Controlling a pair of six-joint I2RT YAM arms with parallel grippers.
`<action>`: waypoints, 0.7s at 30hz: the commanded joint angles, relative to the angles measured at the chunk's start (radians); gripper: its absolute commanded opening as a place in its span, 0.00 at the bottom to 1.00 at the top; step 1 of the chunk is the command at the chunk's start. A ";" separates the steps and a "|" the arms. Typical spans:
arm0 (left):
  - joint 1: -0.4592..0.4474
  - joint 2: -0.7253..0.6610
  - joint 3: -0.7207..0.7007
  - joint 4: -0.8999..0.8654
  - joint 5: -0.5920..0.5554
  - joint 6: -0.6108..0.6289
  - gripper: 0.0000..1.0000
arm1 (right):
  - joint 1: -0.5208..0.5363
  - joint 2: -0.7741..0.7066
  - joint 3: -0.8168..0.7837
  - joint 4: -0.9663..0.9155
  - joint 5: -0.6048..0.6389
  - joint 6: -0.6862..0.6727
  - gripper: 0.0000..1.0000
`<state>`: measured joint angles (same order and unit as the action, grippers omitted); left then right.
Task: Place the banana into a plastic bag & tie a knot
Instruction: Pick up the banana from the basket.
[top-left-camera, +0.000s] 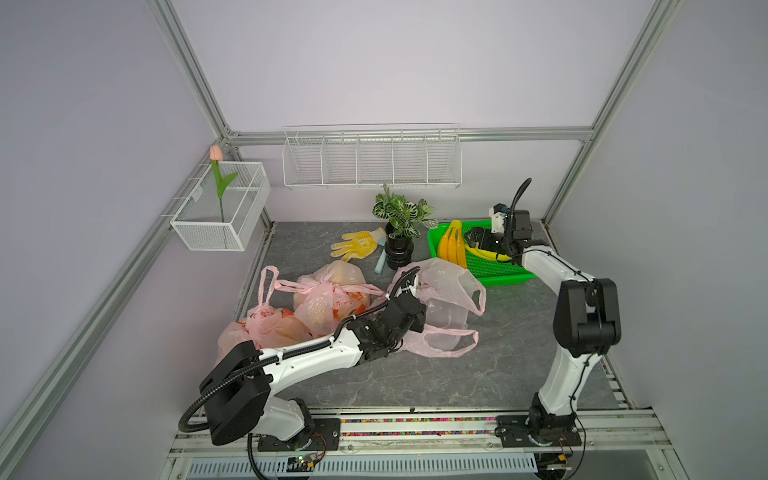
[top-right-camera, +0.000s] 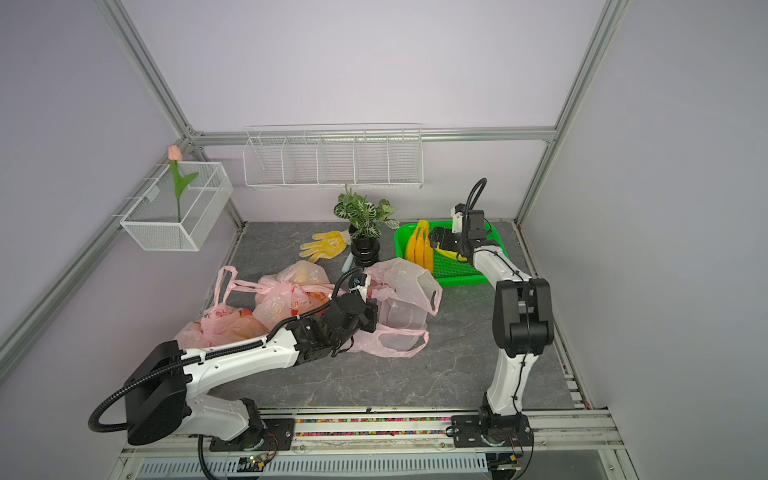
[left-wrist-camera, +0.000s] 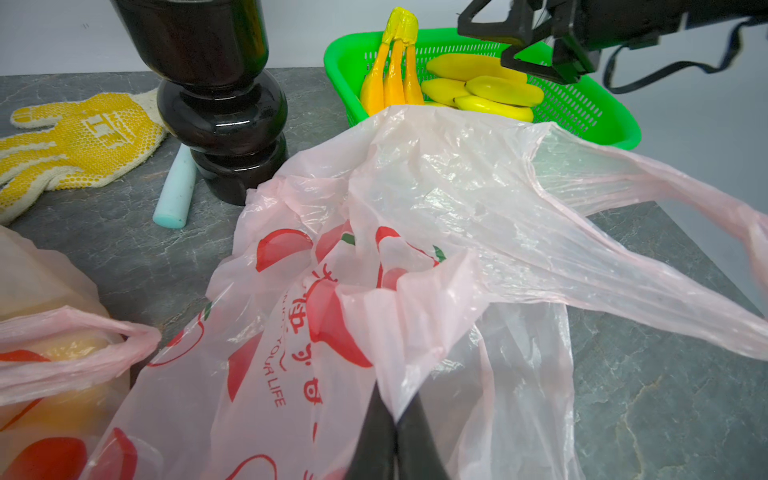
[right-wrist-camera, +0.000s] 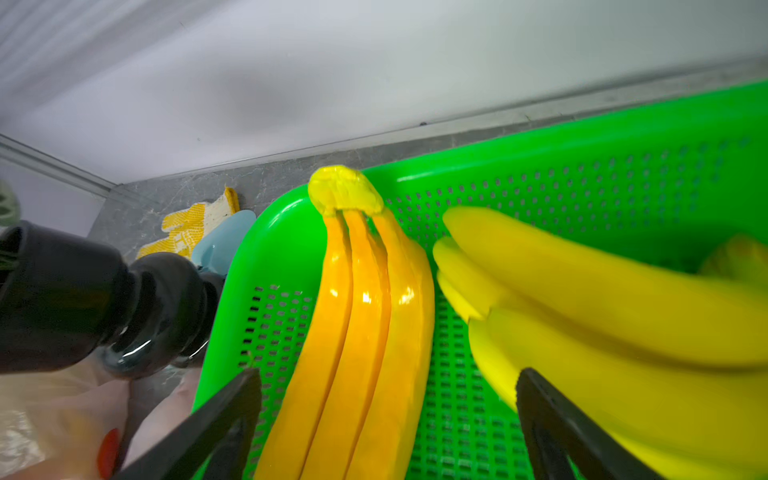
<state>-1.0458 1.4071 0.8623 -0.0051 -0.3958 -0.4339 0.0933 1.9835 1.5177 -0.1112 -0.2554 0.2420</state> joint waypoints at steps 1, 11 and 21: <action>0.007 -0.022 -0.016 0.007 -0.026 0.001 0.00 | 0.015 0.098 0.134 -0.051 -0.047 -0.106 0.89; 0.020 -0.016 -0.005 -0.005 -0.042 0.005 0.00 | 0.038 0.317 0.410 -0.200 0.020 -0.234 0.54; 0.021 0.010 0.009 -0.009 -0.037 -0.002 0.00 | 0.069 0.384 0.467 -0.211 0.115 -0.261 0.42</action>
<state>-1.0294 1.4017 0.8570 -0.0093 -0.4191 -0.4335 0.1467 2.3409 1.9533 -0.3103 -0.1799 0.0151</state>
